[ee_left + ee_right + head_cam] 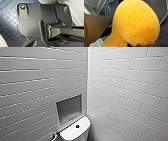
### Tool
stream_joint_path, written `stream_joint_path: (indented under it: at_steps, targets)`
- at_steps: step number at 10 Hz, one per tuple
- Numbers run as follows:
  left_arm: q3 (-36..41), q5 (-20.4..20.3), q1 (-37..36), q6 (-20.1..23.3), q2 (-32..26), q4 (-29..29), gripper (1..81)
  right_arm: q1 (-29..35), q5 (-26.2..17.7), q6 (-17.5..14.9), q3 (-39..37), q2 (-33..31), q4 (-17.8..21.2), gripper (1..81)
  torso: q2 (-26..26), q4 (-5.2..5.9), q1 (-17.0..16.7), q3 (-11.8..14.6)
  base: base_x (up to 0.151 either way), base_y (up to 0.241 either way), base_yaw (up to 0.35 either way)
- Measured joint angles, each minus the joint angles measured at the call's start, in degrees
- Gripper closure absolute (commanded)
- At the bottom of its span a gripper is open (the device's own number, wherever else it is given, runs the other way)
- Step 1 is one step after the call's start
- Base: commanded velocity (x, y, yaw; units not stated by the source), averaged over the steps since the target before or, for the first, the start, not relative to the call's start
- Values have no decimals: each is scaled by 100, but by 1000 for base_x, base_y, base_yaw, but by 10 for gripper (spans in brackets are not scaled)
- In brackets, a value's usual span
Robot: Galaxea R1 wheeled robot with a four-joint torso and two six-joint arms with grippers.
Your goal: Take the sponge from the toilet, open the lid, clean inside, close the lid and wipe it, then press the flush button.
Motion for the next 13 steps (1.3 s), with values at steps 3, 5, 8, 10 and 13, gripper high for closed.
stream_joint_path:
  at_steps: [3, 5, 8, 10, 13]
  targets:
    - [48, 6, 0, 2, -60, 0, 10, 1, 0, 0, -41, 7, 5, 811, -2, 0, -2, 0, 0, 0, 0]
    - [319, -7, -22, 2, -262, 0, 10, 20, -2, 0, 91, -130, 5, 811, -2, 0, -2, 0, 0, 0, 0]
    - [1056, -24, -212, -5, -822, 0, 10, 172, 0, 11, 722, -583, 22, 811, -2, 0, -2, 0, 0, 0, 0]
    - [1602, -18, -389, -7, -1209, -2, 10, 222, -5, 48, 1174, -909, 29, 811, -2, 0, -2, -2, 0, 0, 0]
    - [2577, 26, -846, -24, -1863, -5, 10, 306, 4, 89, 1481, -1119, 29, 811, 0, 0, -5, -242, 0, 0, 0]
